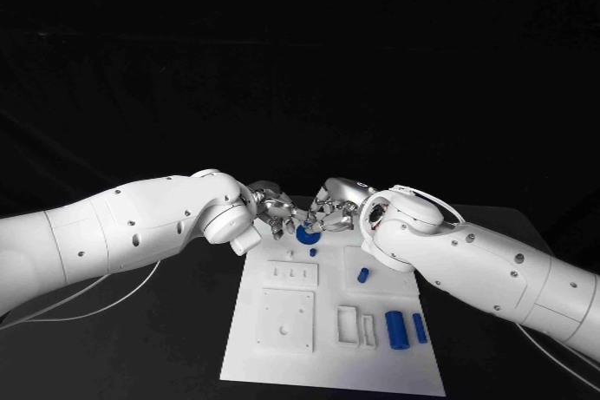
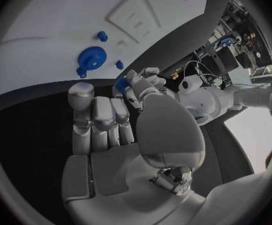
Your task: Assemble the parts on the task board
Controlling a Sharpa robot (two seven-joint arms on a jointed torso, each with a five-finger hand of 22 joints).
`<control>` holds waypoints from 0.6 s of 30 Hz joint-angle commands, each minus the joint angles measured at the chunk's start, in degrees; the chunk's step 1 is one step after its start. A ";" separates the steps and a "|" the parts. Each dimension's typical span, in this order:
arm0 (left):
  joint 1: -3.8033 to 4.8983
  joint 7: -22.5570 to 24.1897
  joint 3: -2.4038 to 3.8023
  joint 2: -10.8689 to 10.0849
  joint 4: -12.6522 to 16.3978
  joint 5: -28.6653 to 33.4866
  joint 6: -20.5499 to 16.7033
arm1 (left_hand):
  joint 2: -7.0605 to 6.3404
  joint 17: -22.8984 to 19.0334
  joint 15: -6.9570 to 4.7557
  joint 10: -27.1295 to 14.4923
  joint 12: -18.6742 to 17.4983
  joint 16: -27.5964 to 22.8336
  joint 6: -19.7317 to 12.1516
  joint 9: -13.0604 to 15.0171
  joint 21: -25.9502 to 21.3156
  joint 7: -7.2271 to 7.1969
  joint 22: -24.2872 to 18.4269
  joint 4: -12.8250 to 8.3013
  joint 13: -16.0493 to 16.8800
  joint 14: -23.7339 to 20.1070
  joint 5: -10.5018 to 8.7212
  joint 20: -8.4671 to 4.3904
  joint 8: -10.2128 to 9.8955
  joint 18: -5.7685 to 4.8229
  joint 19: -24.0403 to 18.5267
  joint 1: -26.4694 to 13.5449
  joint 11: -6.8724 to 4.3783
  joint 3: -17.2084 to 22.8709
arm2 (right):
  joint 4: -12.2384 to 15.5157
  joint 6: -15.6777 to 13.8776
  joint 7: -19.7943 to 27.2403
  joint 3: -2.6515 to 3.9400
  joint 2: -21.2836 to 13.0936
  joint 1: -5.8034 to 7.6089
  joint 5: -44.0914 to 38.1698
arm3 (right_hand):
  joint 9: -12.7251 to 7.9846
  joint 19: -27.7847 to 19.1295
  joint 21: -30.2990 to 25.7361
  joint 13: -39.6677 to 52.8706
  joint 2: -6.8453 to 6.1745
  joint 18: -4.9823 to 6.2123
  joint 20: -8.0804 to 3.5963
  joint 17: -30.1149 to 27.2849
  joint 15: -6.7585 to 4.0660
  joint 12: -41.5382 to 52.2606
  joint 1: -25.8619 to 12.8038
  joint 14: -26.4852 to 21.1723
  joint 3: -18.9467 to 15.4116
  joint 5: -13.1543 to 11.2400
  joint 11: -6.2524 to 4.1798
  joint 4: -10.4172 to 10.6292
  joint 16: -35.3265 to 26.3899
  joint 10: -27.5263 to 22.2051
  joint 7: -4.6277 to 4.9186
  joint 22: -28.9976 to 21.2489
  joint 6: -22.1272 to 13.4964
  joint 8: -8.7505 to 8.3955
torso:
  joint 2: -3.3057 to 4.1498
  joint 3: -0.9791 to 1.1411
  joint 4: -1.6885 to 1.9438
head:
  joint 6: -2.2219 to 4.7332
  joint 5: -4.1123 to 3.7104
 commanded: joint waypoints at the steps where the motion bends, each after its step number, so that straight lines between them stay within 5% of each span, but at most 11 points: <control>1: 0.06 0.14 -0.01 0.13 -0.11 0.57 0.45 | 0.59 0.00 -0.03 0.11 -0.40 0.22 -0.27 1.10 -0.31 0.19 0.60 -5.64 -0.14 -0.38 -6.94 -0.06 0.17 -0.36 0.29 -0.40 -0.18 11.97 | 0.12 0.78 0.49 0.04 0.16 0.05 -0.49 | 0.05 2.98 -0.16 -0.08 -0.50 -0.54 -0.48 -0.07 -0.41 -0.34 0.20 0.09 -0.03 0.36 -0.17 0.40 -0.21 0.21 -0.05 4.83 0.25 0.19 | 0.00 0.02 0.04 | -0.02 -0.02; 4: 0.06 0.10 -0.01 0.10 -0.10 0.64 0.59 | -1.32 0.01 0.00 0.29 -0.29 0.25 -0.02 2.49 -0.63 0.11 1.45 -6.21 -0.10 -0.36 -6.88 -0.05 0.22 -0.25 0.40 -3.32 -0.19 17.99 | 0.02 0.75 0.49 0.02 0.19 0.05 -0.49 | 0.05 2.98 -0.16 -0.08 -0.50 -0.54 -0.48 -0.07 -0.41 -0.34 0.20 0.09 -0.03 0.36 -0.17 0.40 -0.21 0.21 -0.05 4.83 0.25 0.19 | -0.01 0.03 0.05 | -0.05 0.00; 11: 0.06 -0.05 -0.02 0.11 -0.11 1.17 0.58 | -1.80 0.17 -0.21 0.70 -0.25 0.46 1.27 5.90 -1.42 -0.50 2.53 -6.11 -0.09 -0.22 -6.99 -0.27 0.52 -0.53 0.78 -4.00 -0.45 18.76 | -0.22 0.49 0.67 -0.05 0.28 0.03 -0.47 | 0.05 2.97 -0.31 -0.26 -0.46 -0.52 -0.46 -0.20 -0.38 -0.61 0.23 0.06 -0.08 0.37 -0.12 0.52 -0.41 0.03 0.07 4.80 -0.17 0.14 | 0.00 0.02 0.03 | -0.10 0.02; 18: 0.06 0.01 -0.02 0.14 -0.11 1.66 0.30 | -2.70 0.91 -0.55 1.45 -0.40 0.87 3.02 13.07 -2.65 -1.35 4.06 -6.13 0.02 -0.03 -5.82 -0.63 0.59 -0.87 1.42 -4.79 -0.79 19.80 | -0.30 -1.79 1.10 -0.11 0.07 -0.08 -0.20 | -0.52 2.50 -3.11 -1.46 -1.03 -0.42 -0.19 -1.52 -0.11 -2.10 -0.22 -0.28 -0.18 0.19 0.21 0.98 -2.10 -0.87 0.59 4.08 -1.86 0.15 | -0.02 0.00 0.09 | -0.16 -0.06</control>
